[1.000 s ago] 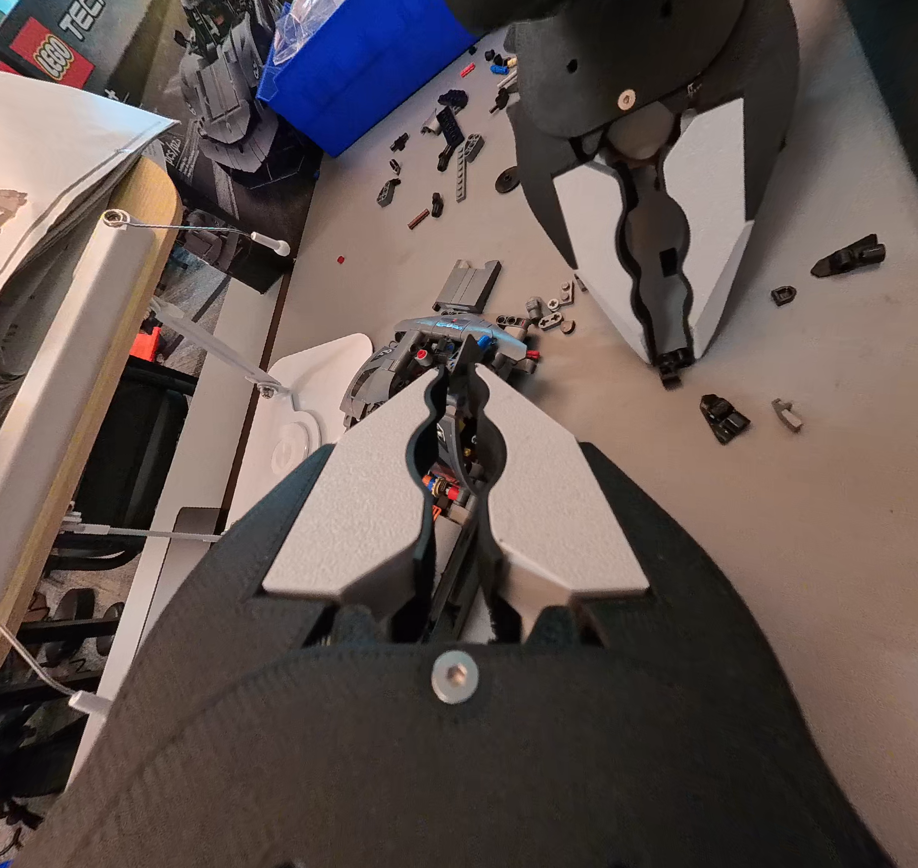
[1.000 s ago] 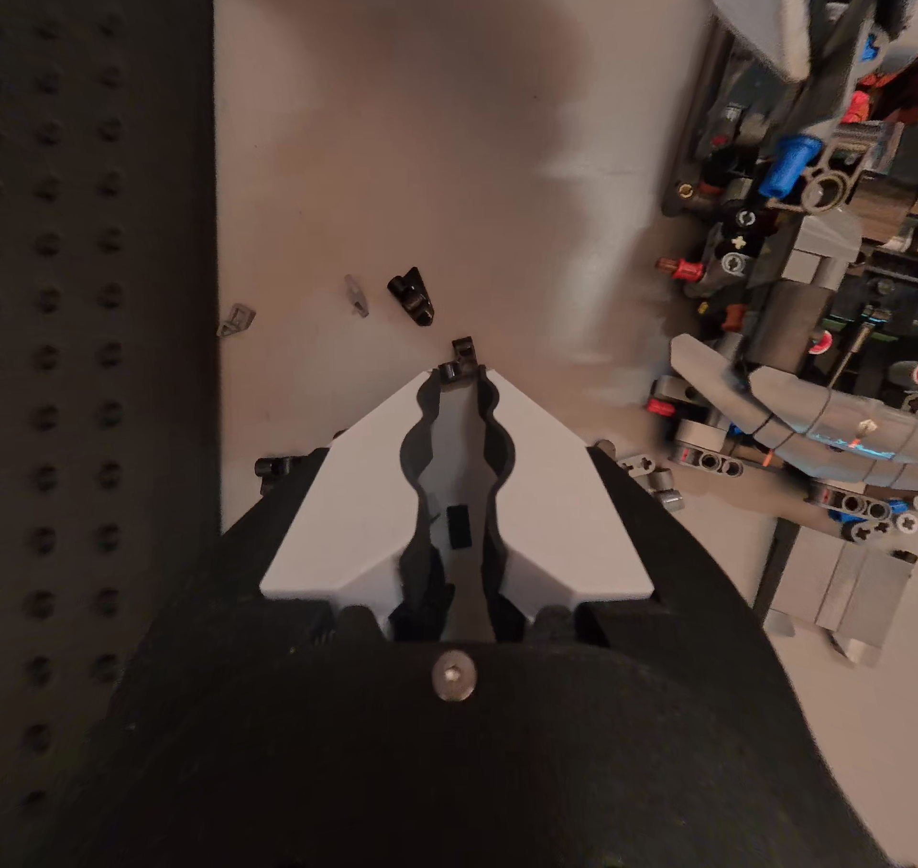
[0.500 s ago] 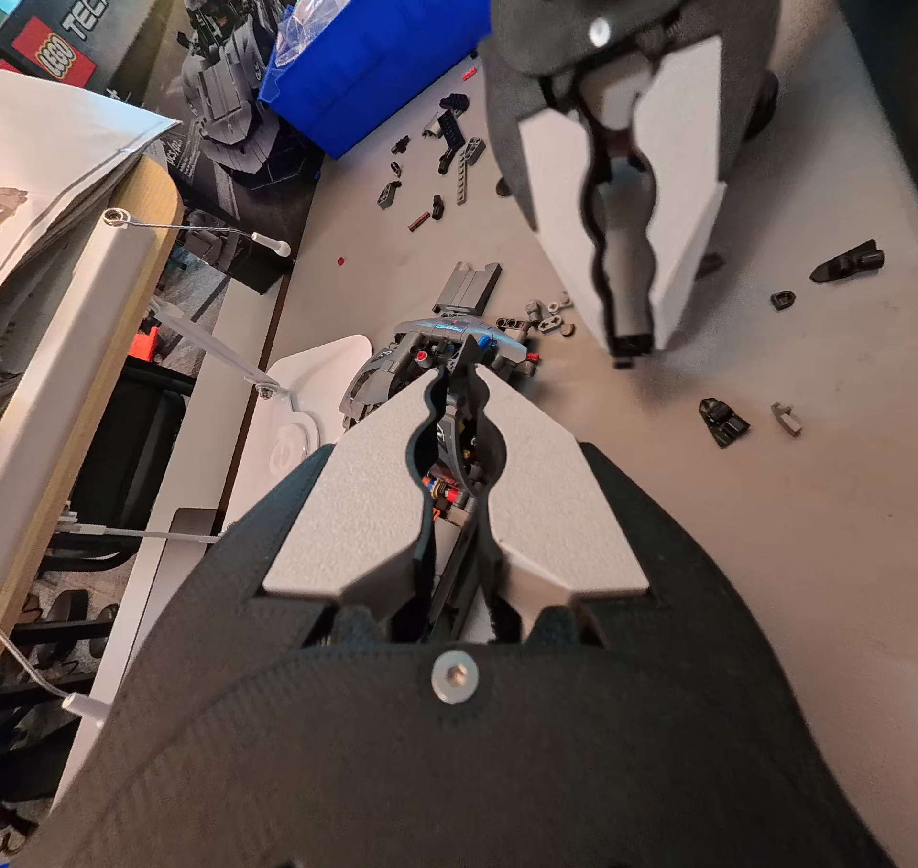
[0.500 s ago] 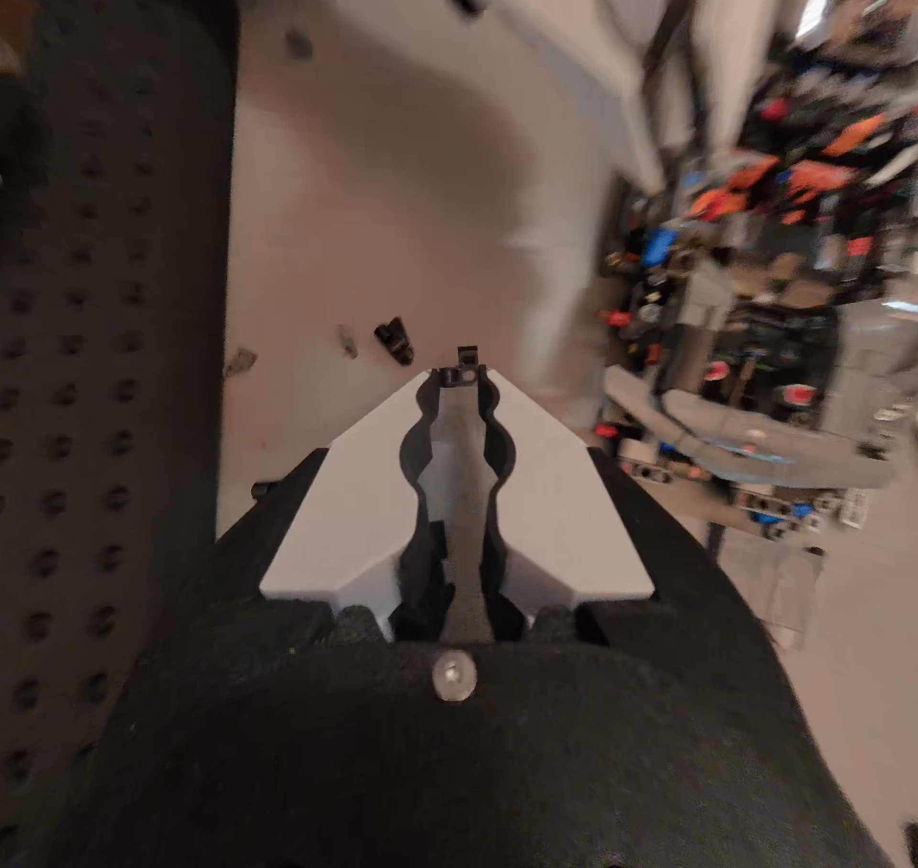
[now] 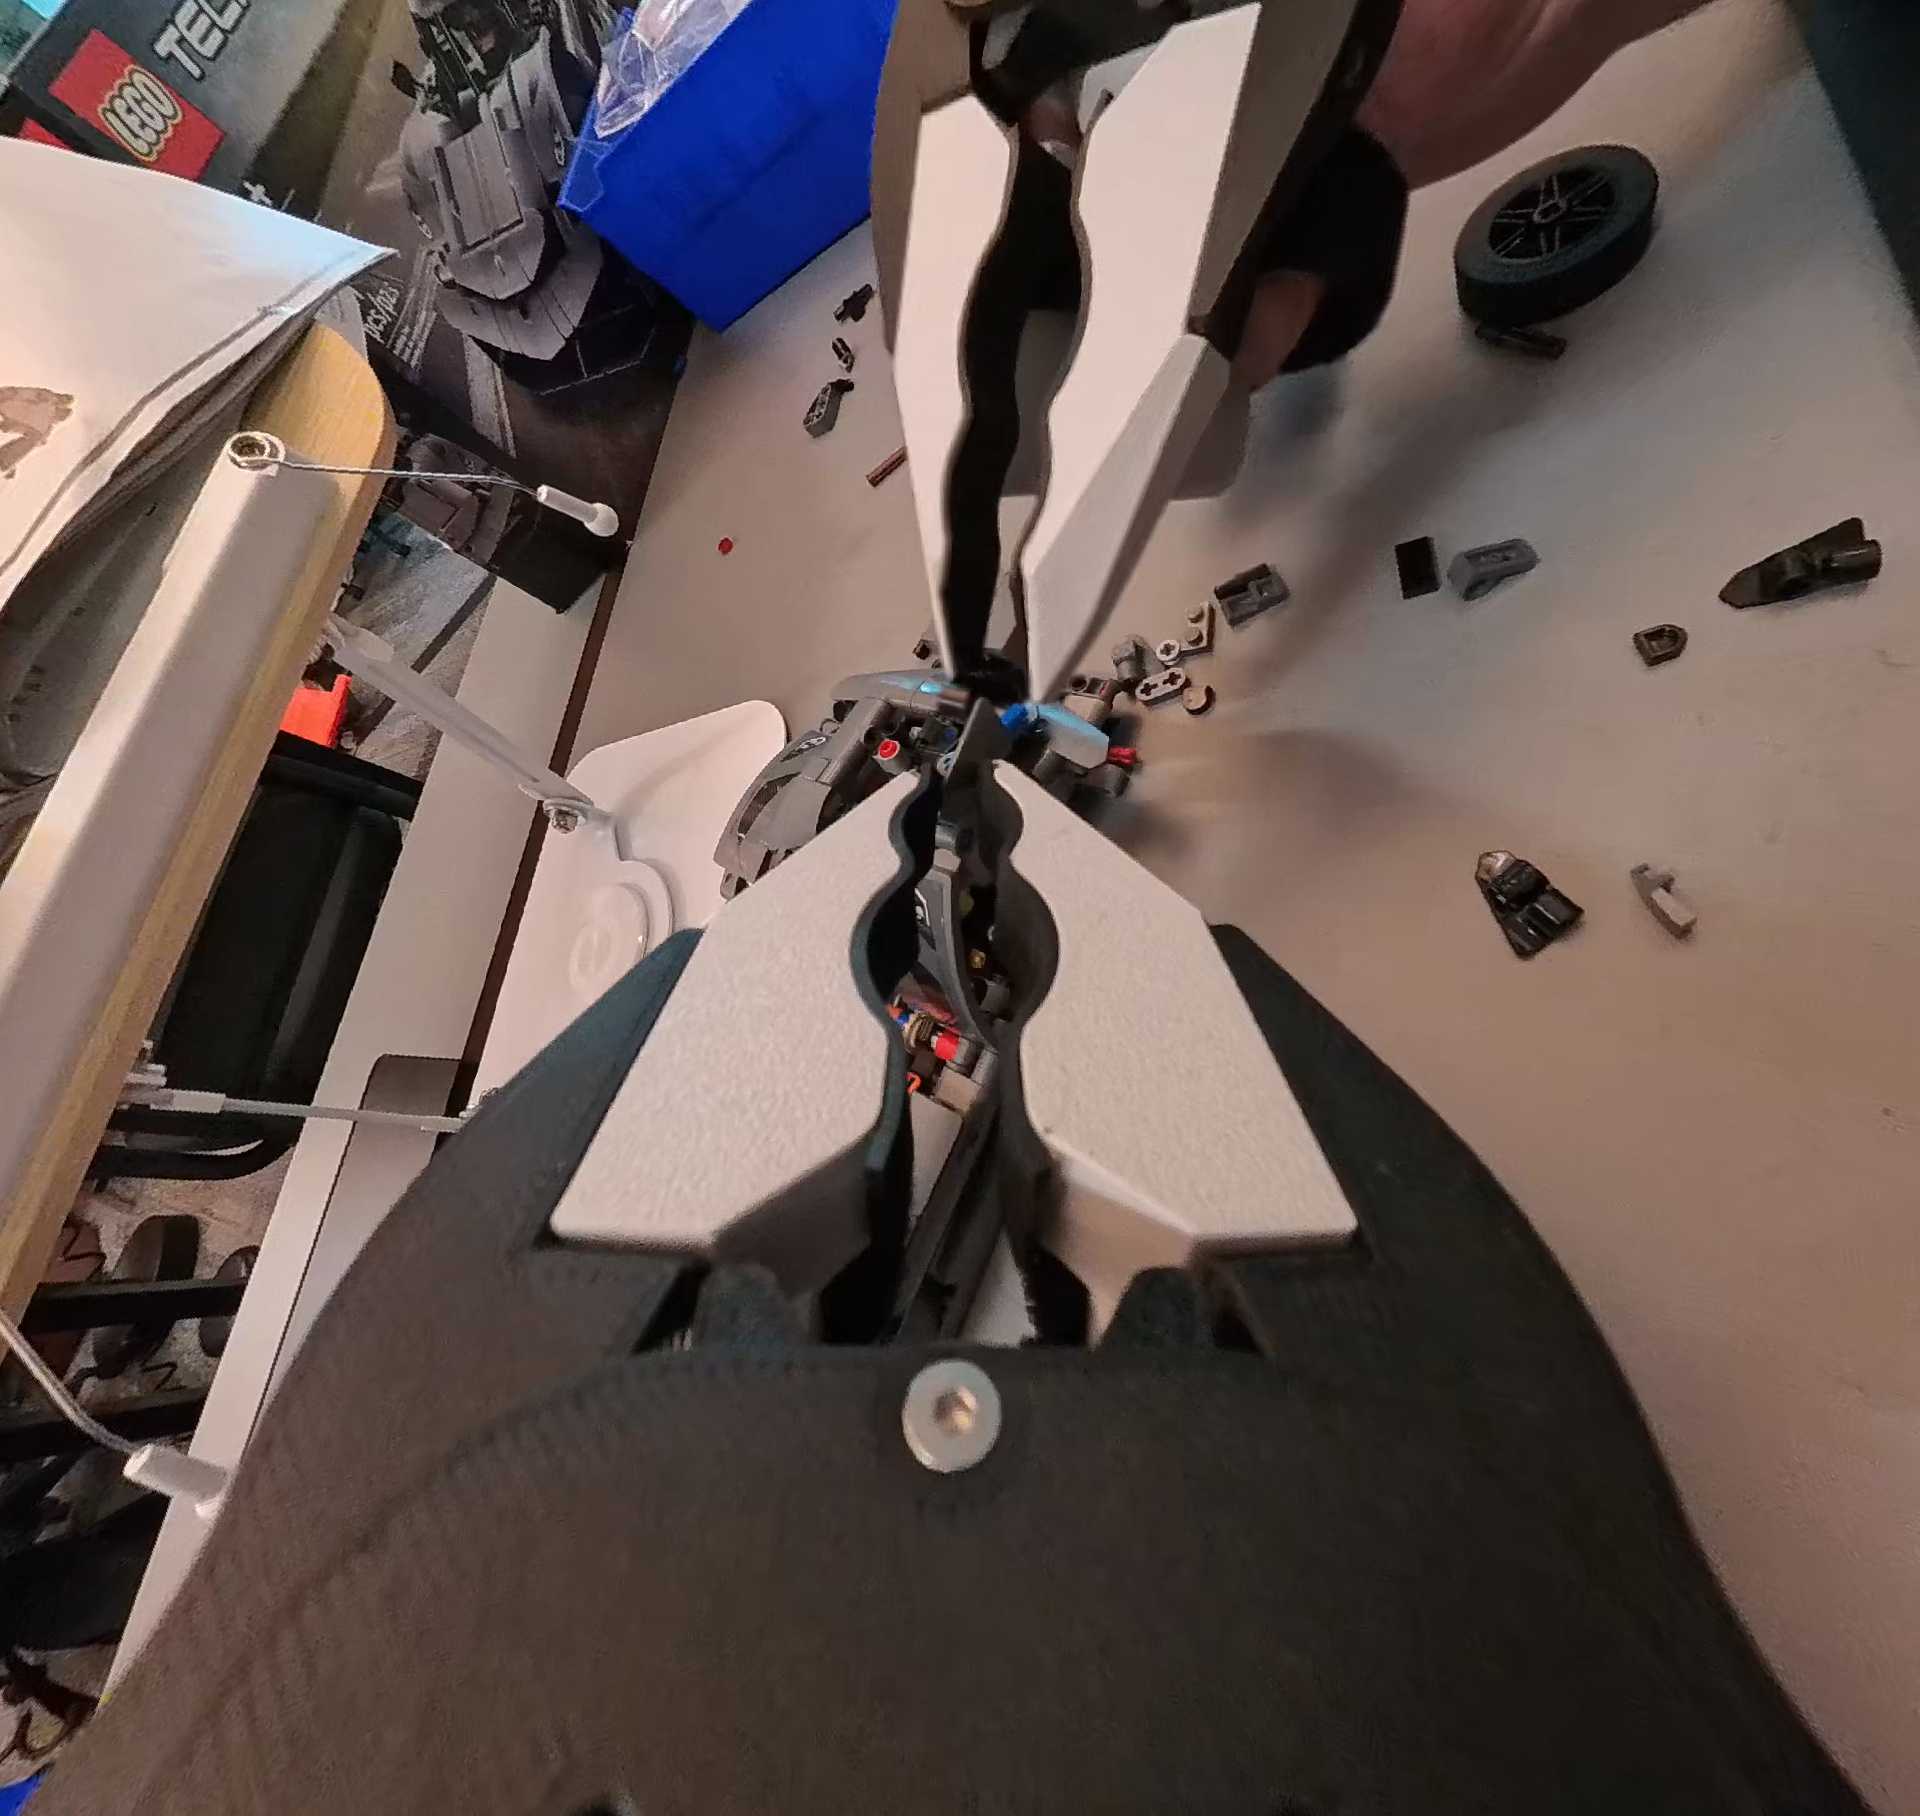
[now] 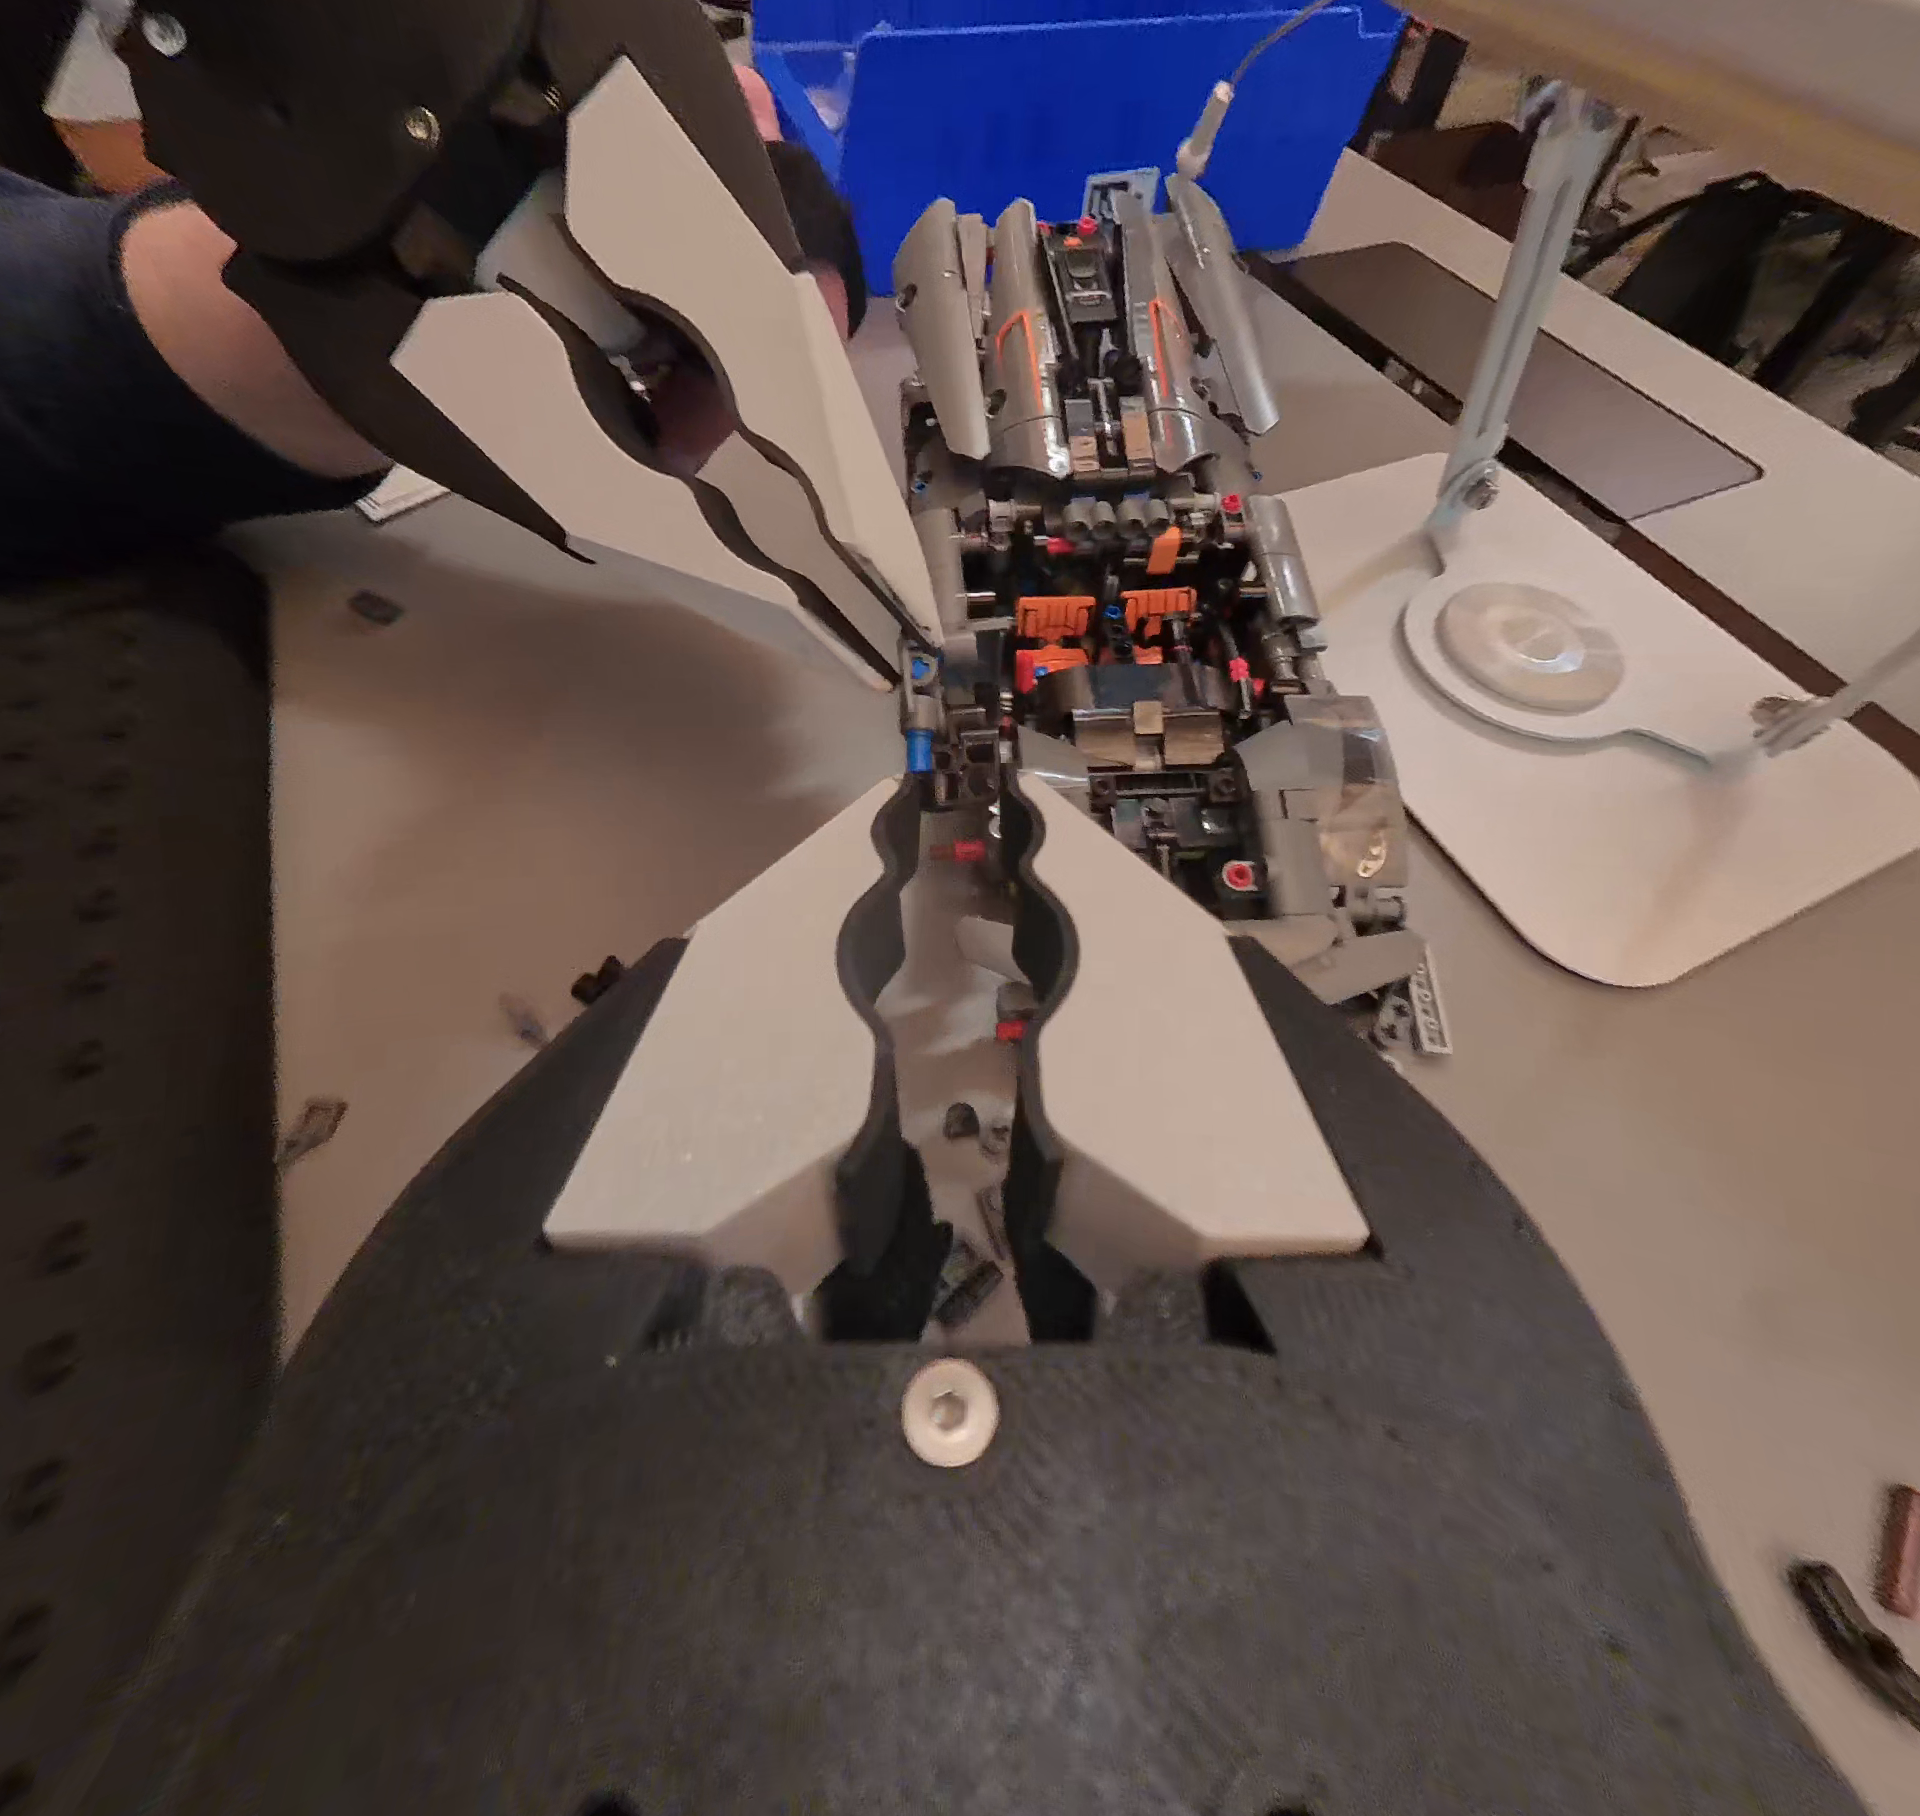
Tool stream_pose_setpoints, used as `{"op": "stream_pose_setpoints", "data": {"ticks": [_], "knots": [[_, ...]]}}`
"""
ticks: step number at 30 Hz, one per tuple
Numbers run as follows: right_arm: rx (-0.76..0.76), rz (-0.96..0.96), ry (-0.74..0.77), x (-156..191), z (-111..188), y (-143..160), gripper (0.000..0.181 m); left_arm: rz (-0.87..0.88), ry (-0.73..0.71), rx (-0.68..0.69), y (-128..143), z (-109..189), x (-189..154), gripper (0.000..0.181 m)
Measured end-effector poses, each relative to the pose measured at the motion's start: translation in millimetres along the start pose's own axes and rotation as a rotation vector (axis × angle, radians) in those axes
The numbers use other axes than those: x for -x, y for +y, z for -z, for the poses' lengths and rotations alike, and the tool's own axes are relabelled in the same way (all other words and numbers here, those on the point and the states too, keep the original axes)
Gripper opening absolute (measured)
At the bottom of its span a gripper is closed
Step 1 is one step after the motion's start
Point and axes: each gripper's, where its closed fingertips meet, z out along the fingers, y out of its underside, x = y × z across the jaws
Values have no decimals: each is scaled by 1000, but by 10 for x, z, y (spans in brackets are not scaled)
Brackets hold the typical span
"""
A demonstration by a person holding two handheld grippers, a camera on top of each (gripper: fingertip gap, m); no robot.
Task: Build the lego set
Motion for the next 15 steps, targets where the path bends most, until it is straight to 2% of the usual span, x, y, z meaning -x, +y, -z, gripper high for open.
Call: {"op": "stream_pose_setpoints", "data": {"ticks": [15], "knots": [[-40,-40,27,-26,-36,-35,12,27,-56,9,-9,-24,60,5]]}}
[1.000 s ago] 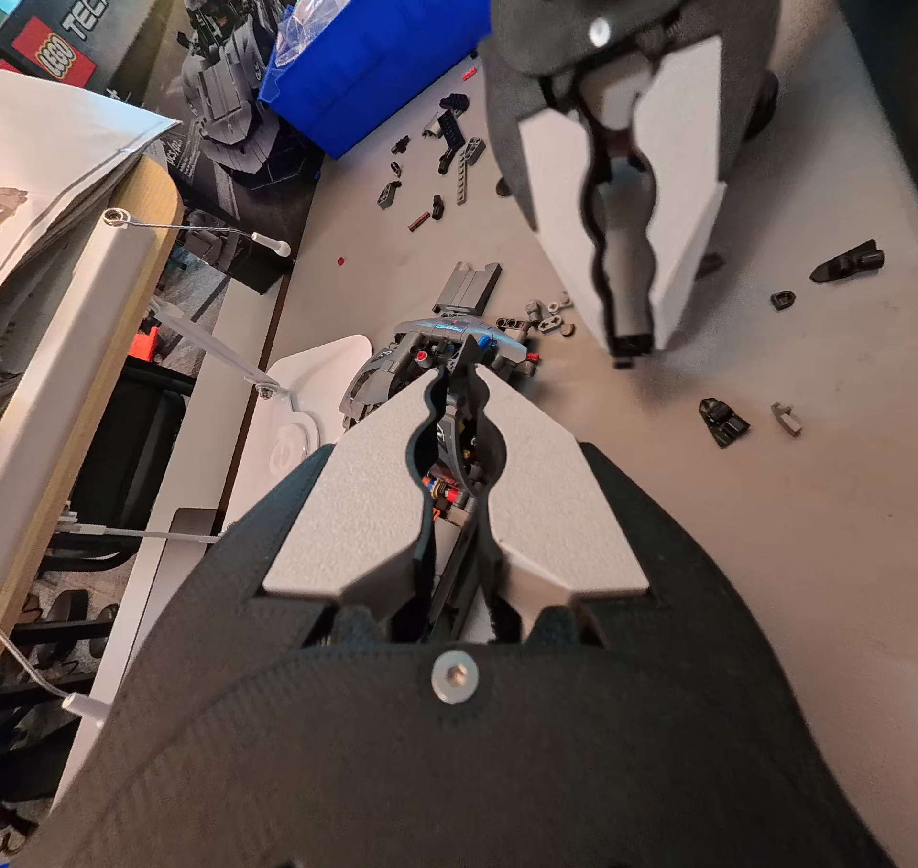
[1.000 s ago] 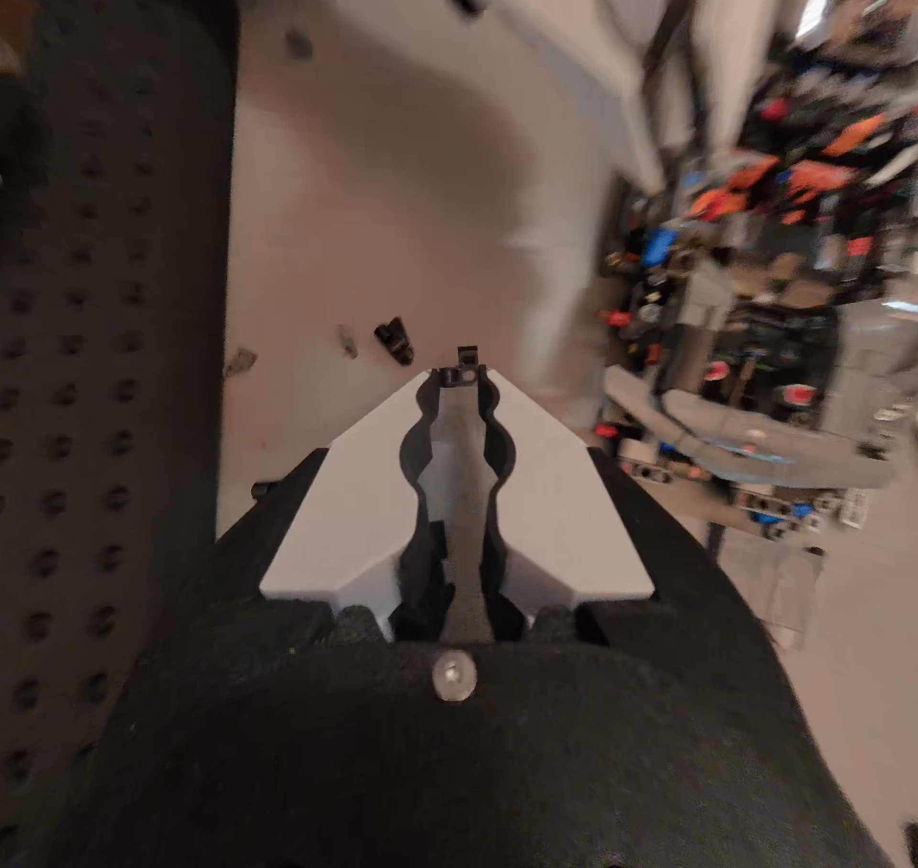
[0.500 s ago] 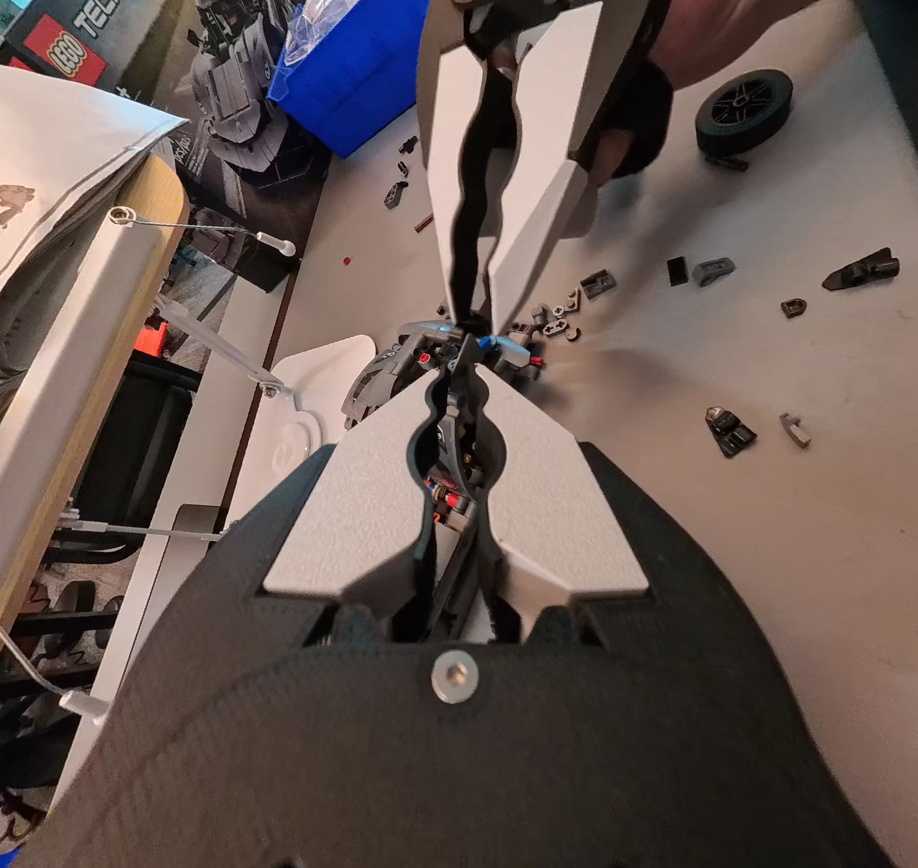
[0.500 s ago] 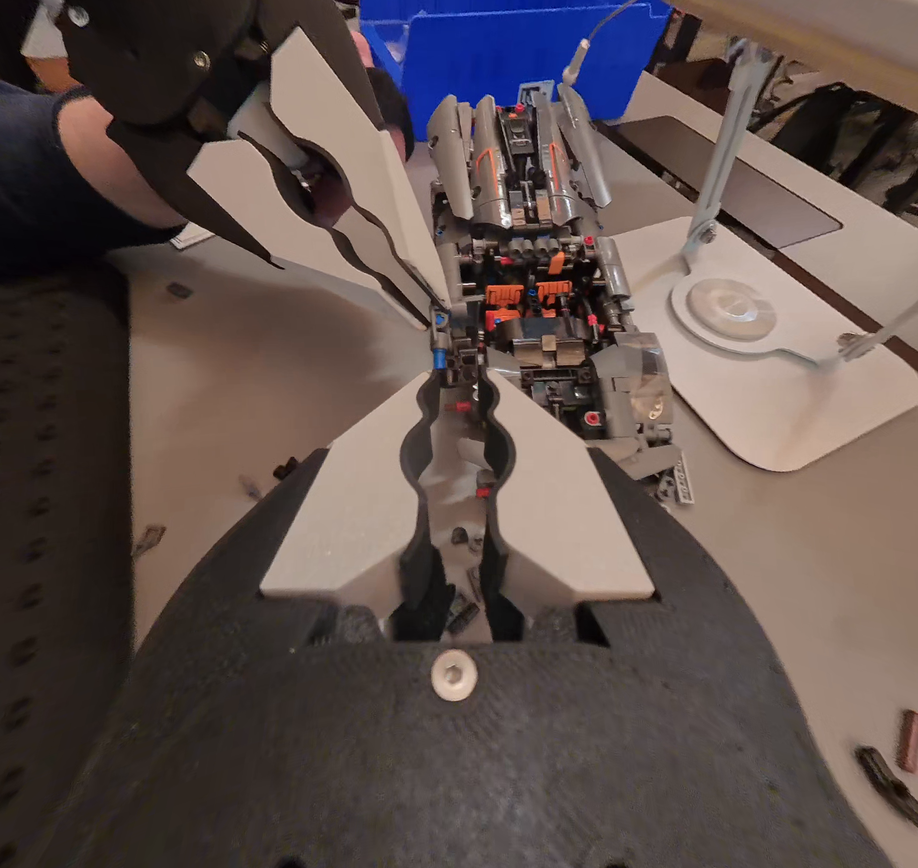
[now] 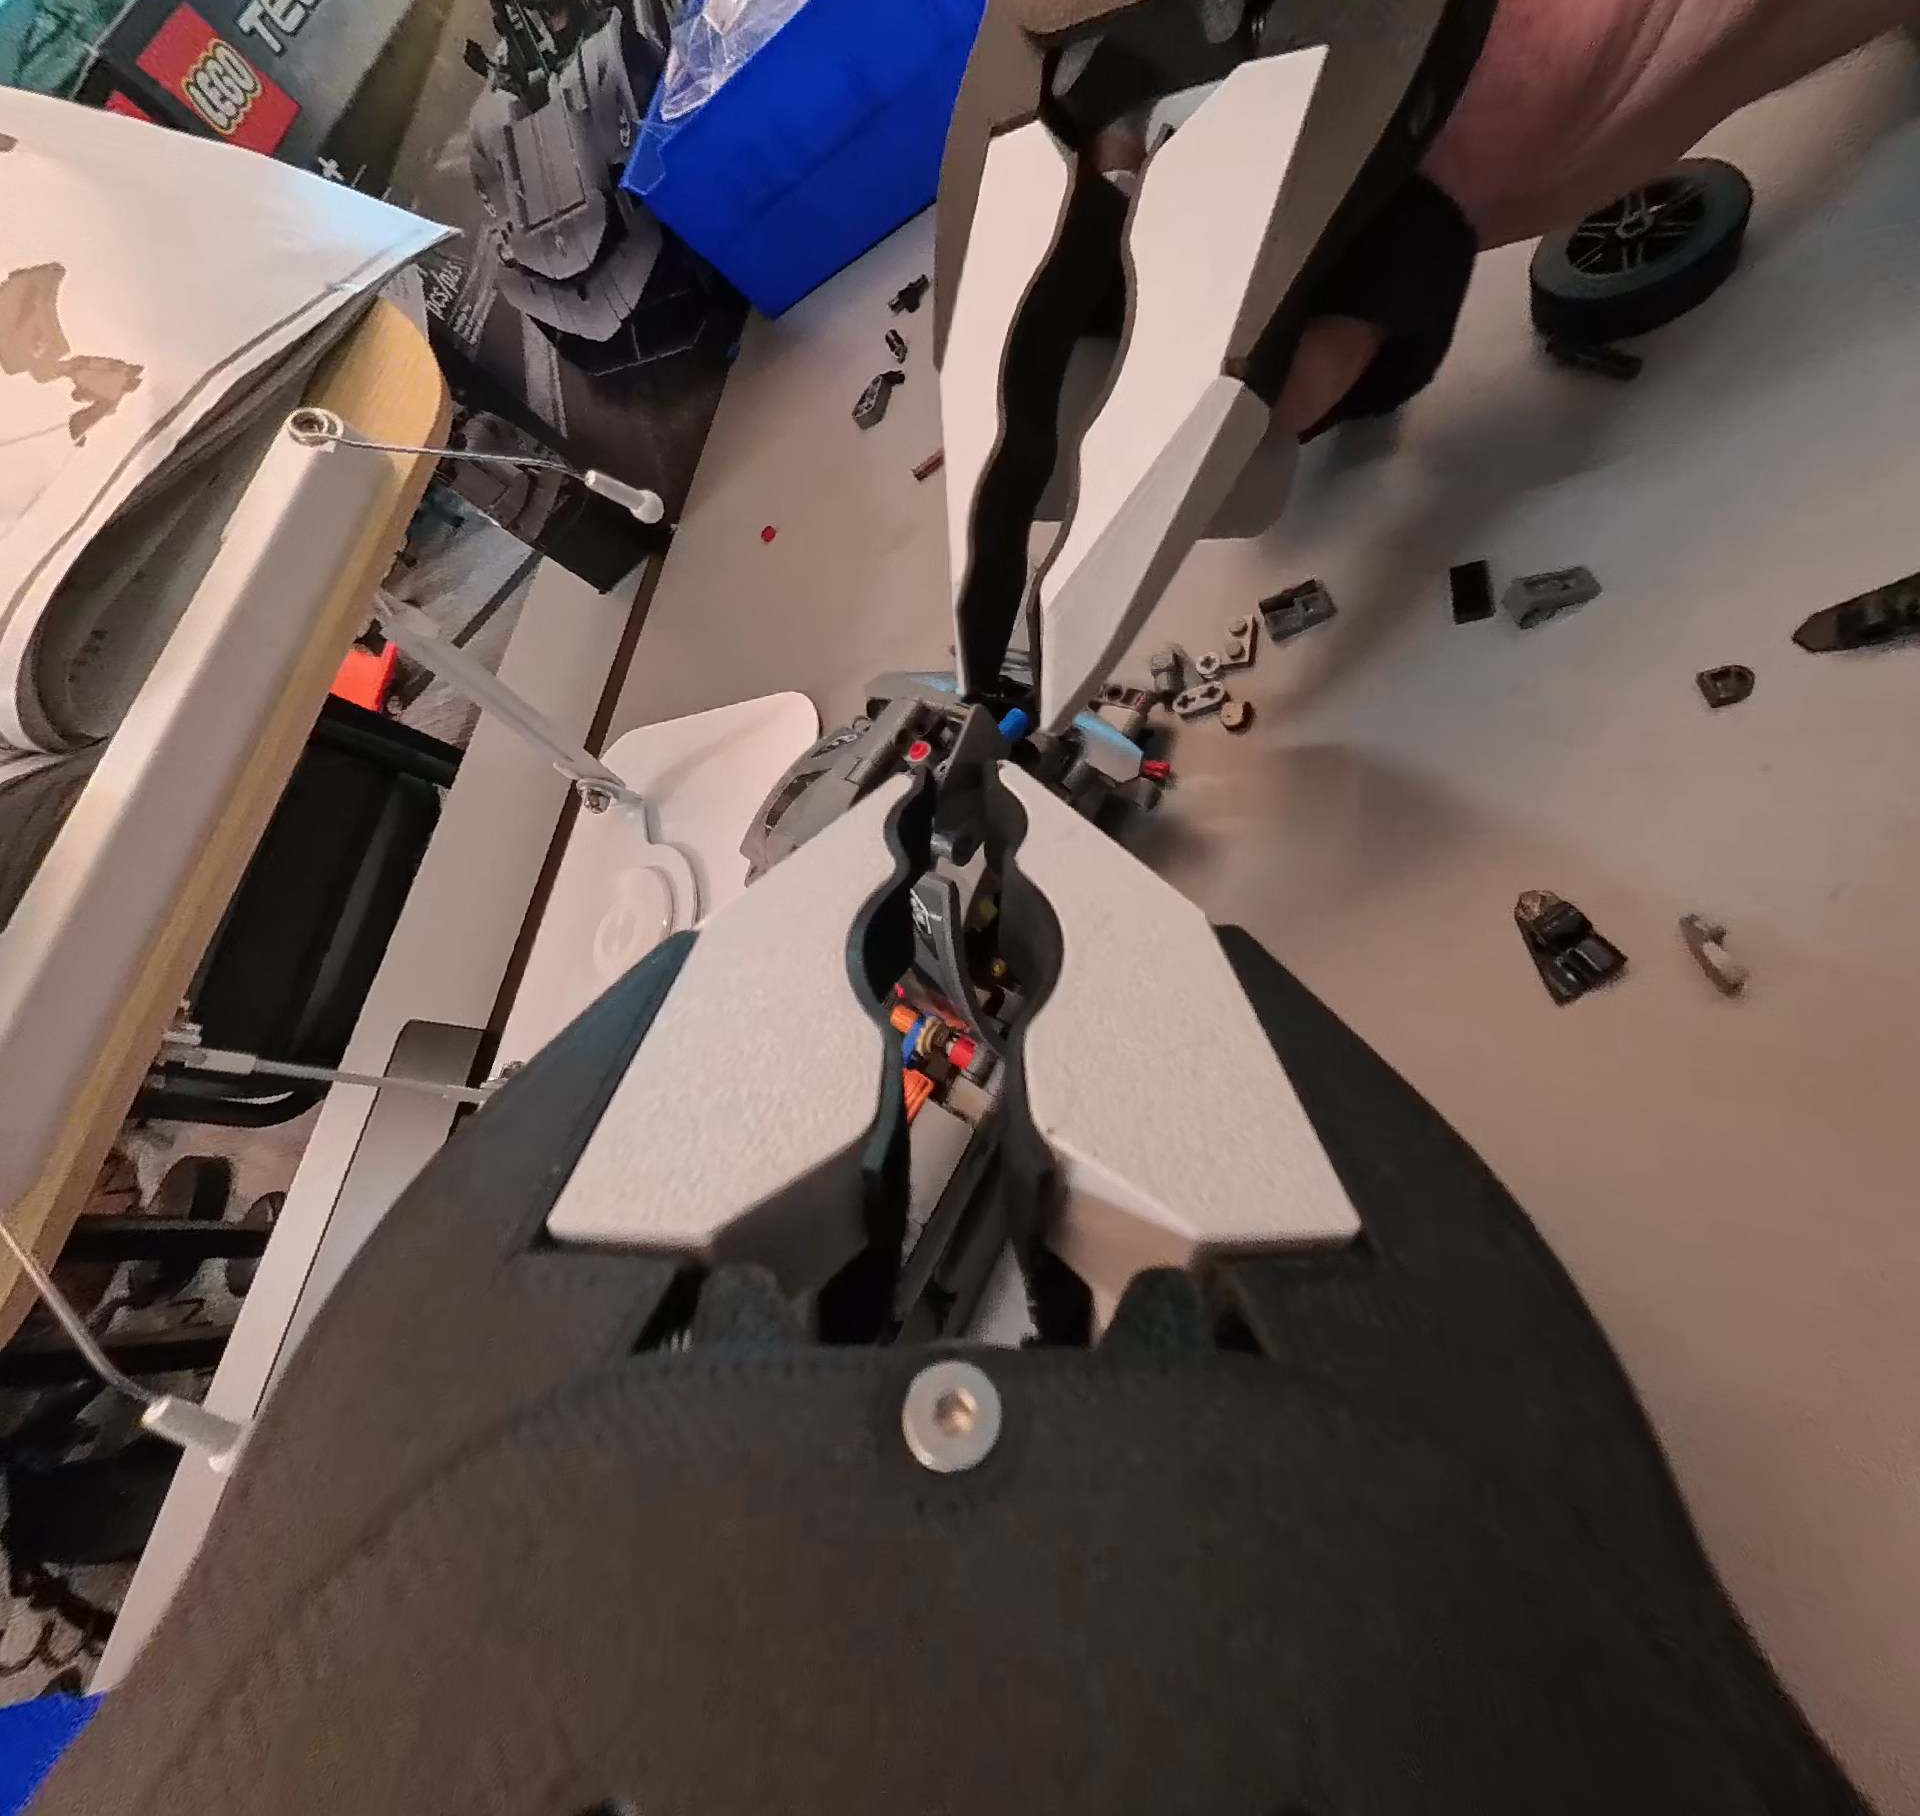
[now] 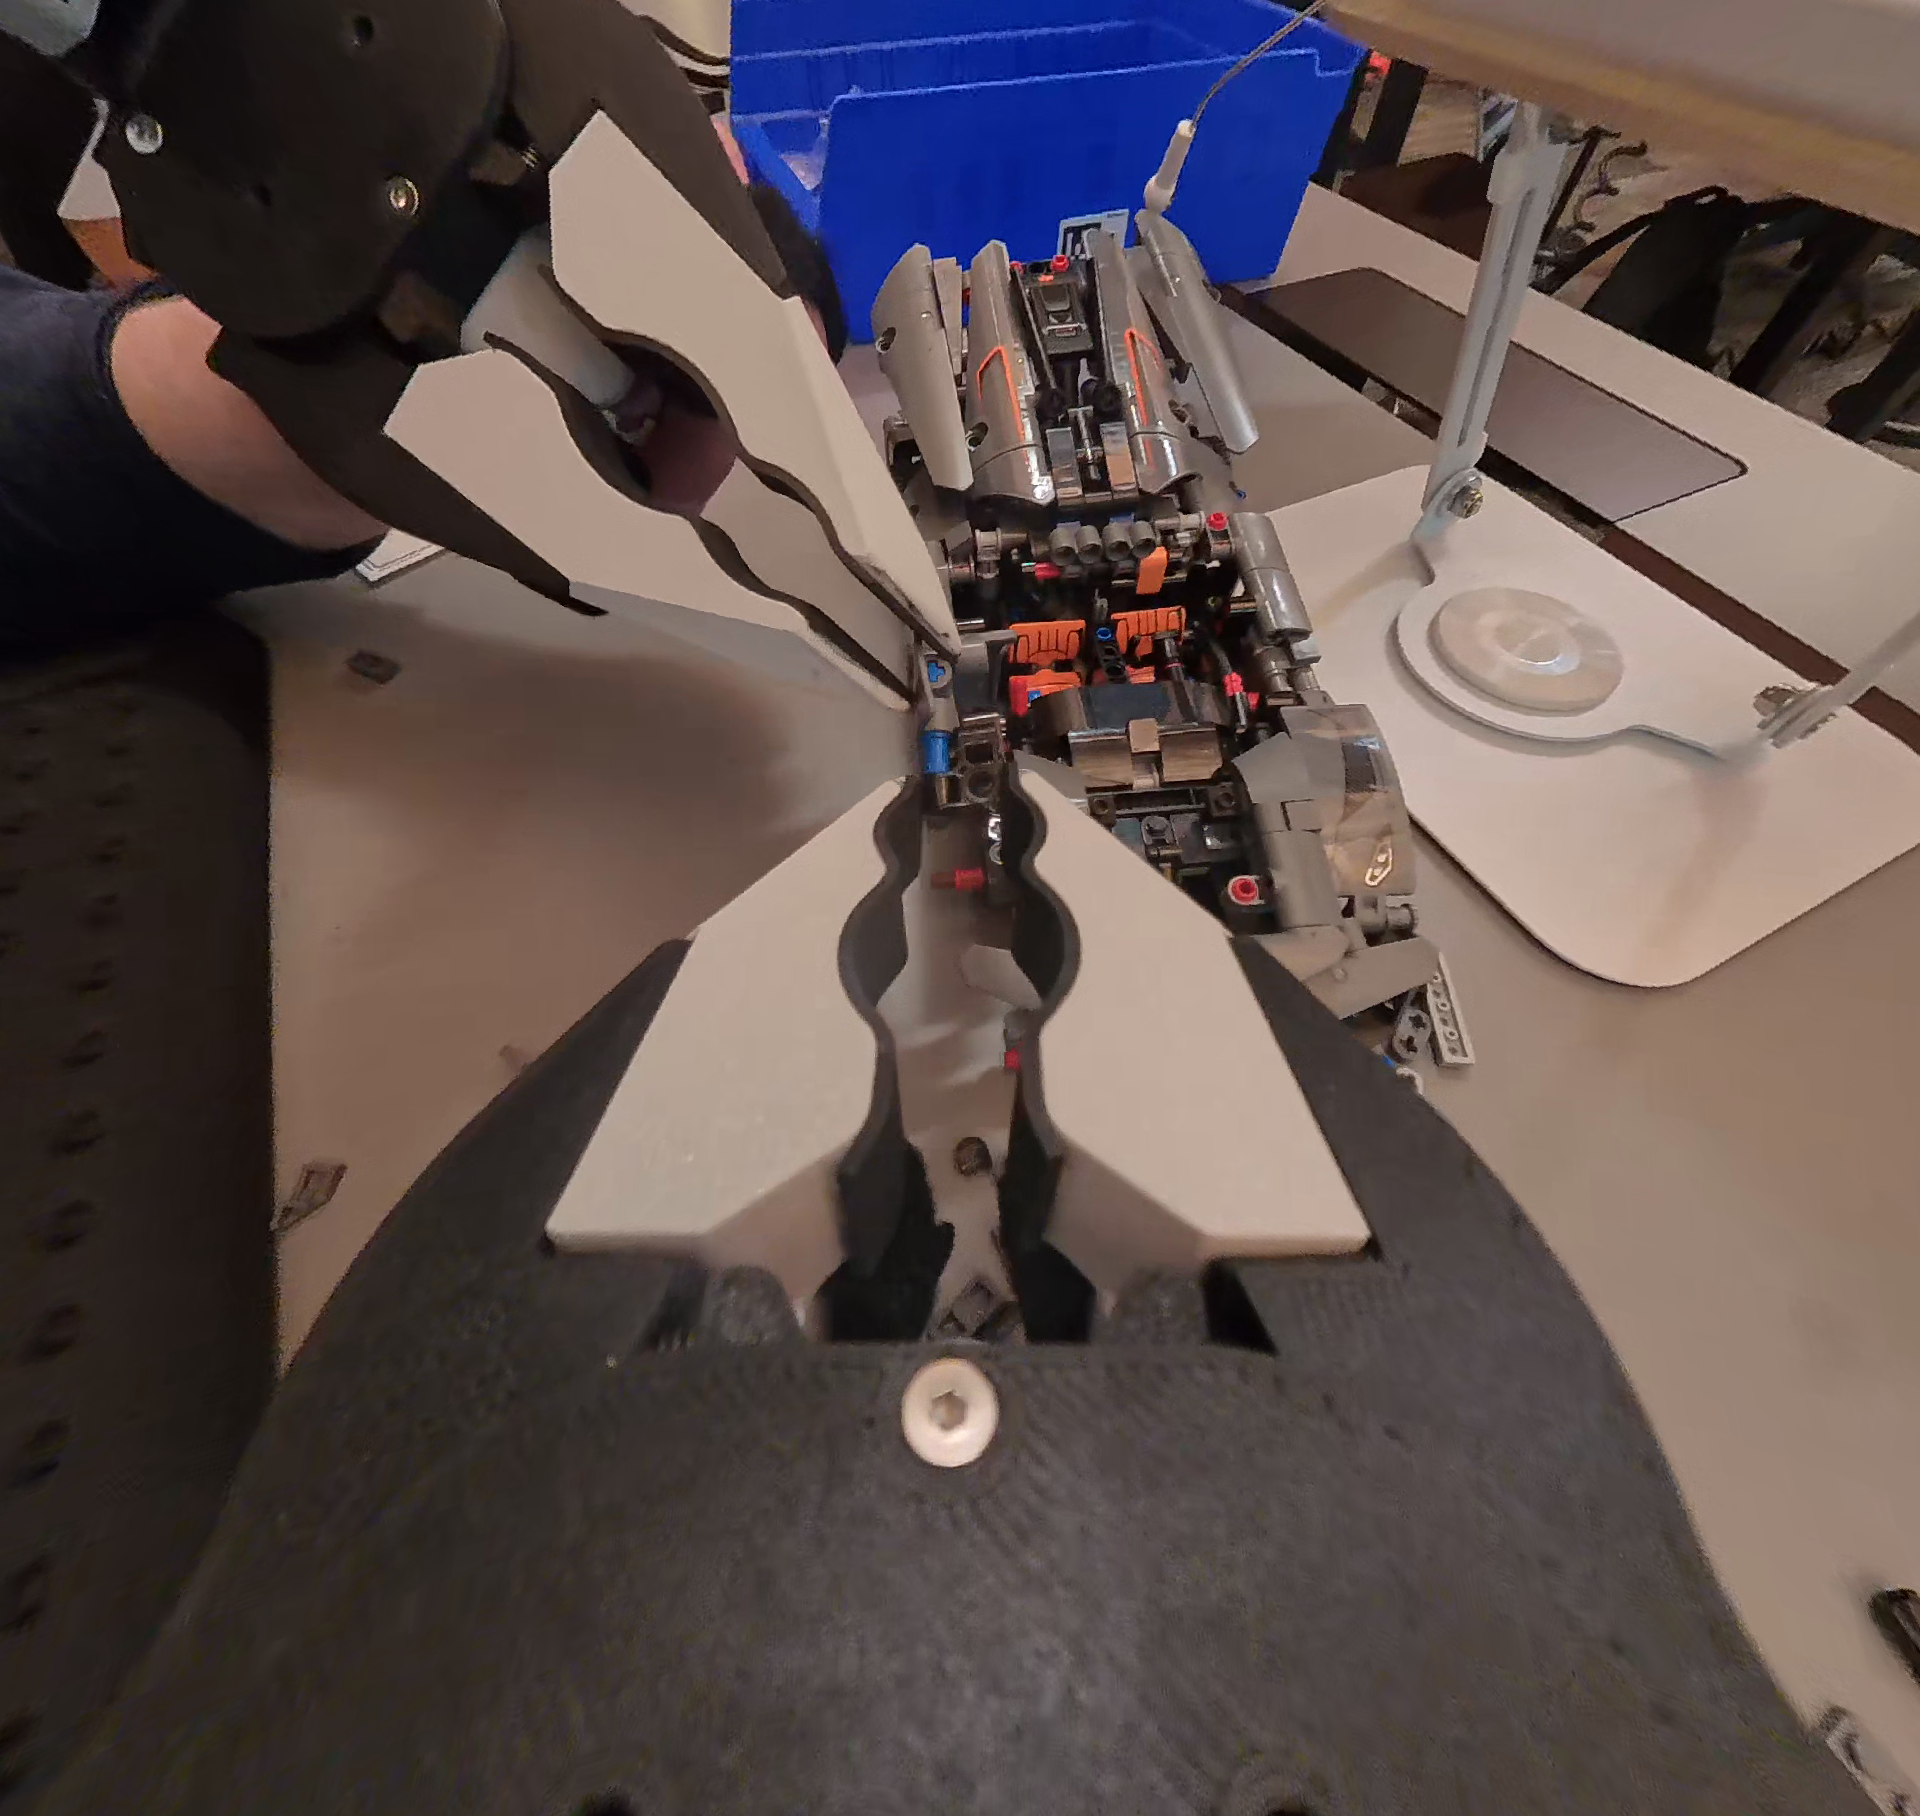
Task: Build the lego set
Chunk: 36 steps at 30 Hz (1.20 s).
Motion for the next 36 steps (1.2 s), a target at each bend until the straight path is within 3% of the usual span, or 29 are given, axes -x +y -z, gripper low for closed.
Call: {"op": "stream_pose_setpoints", "data": {"ticks": [11,18,36], "knots": [[141,95,125,-35,-9,109,11,-119,-70,66,-8,-63,-56,5],[175,72,113,-24,-53,172,10,-185,-89,88,-24,-108,-117,3],[-55,-212,-44,-14,-82,-70,11,38,-17,-36,-6,76,81,2]]}}
